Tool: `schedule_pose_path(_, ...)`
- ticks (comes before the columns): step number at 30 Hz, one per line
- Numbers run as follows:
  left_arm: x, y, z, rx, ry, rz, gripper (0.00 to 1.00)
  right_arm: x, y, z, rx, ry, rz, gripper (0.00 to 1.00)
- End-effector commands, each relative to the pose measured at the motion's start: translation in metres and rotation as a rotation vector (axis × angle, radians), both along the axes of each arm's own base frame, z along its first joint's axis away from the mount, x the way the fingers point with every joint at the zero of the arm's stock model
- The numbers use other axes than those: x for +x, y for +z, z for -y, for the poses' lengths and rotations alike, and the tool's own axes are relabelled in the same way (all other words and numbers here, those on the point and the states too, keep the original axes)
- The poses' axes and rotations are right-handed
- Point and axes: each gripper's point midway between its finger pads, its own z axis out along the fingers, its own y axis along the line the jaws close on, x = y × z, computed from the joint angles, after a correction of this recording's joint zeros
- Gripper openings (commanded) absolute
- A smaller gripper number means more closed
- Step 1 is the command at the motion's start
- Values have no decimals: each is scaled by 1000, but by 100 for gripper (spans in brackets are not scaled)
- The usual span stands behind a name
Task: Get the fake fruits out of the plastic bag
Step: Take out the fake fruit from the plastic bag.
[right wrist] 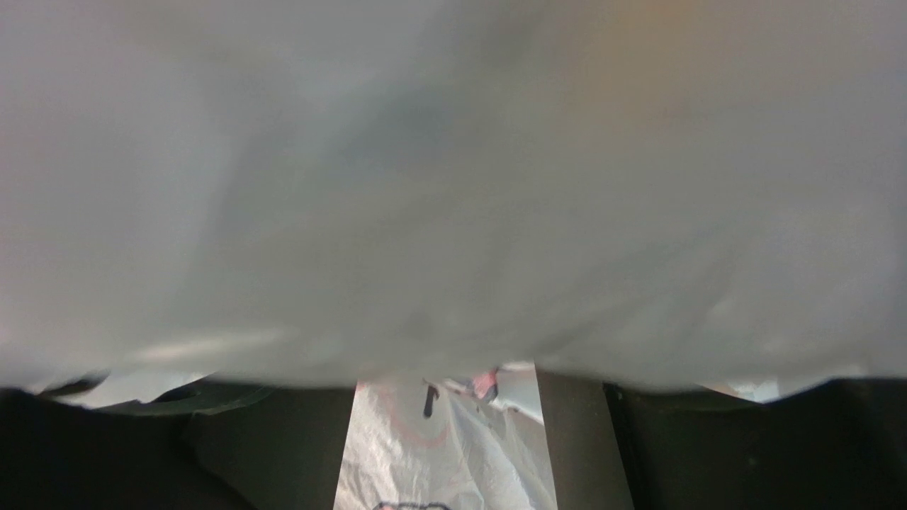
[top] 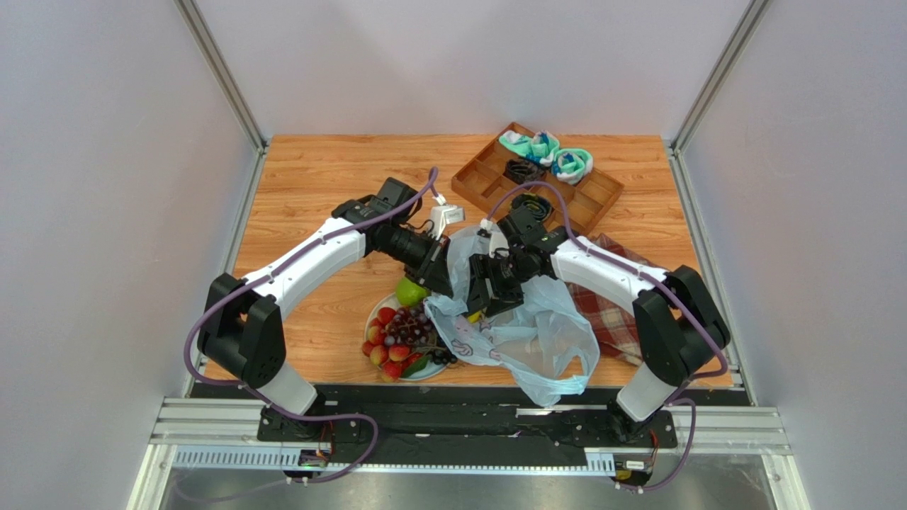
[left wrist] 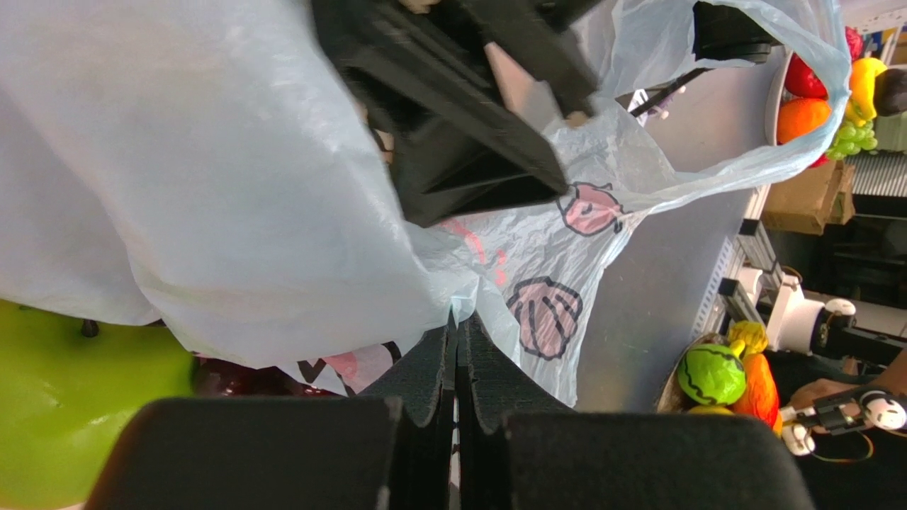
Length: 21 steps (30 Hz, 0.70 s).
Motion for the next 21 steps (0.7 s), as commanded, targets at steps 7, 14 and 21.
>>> schedule_pose_path(7,-5,18,12,-97,-56,-12,0,25,-16,-13,-28,-57,-18,59)
schedule_pose_path(14,-20,26,23,-153,-122,-30,0,26,-17,-19,-7,-42,-33,62)
schedule_pose_path(21,-23,30,25,-155,-138,-6,0,18,-34,-14,-33,-68,-121,48)
